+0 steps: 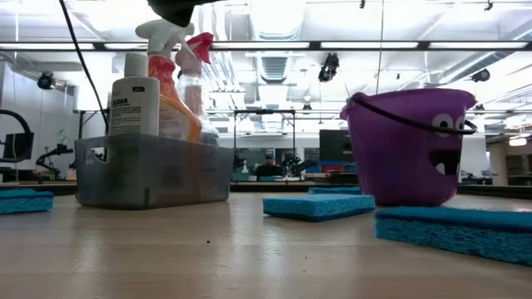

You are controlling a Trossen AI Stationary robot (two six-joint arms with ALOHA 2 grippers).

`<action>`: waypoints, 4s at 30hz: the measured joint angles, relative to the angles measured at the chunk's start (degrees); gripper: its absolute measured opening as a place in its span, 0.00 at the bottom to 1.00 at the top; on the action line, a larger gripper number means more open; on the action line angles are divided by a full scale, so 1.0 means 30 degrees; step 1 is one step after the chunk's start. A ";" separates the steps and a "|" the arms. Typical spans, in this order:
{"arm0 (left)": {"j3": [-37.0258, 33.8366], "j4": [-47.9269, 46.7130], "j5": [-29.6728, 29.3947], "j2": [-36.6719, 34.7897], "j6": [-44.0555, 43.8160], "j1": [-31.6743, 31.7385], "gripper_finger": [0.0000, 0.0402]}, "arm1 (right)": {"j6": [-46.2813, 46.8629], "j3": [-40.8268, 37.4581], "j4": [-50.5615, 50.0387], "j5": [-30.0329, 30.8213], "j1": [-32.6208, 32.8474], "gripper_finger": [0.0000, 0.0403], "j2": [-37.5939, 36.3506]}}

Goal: Pick & Place Kitchen Items
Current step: Put the pink microfiber cloth into the purple bucket, then put the blue sponge wipe into the black bin

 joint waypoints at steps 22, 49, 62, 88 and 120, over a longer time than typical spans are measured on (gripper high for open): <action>-0.0007 0.0892 0.0000 0.0000 0.0408 0.0036 0.37 | 0.8709 -0.0858 -2.0554 0.9426 -0.1763 0.04 -1.1482; -0.0022 0.0579 0.0000 0.0000 0.0357 0.0102 0.37 | 1.0858 0.3836 -2.6105 0.1151 -0.7946 0.04 -0.2753; -0.0022 0.0412 0.0007 0.0000 0.0343 0.0102 0.37 | 1.0989 0.5544 -2.8461 0.1195 -0.8051 0.34 -0.2344; -0.0022 0.0555 0.0120 0.0000 -0.0648 0.0097 0.37 | 0.3868 0.3900 -1.2624 0.5588 -0.1370 0.88 -0.2065; 0.0087 -1.9504 0.0686 -0.0080 -2.1984 -0.4860 0.37 | 0.2035 0.3501 -0.8749 0.7060 0.0943 0.88 0.1765</action>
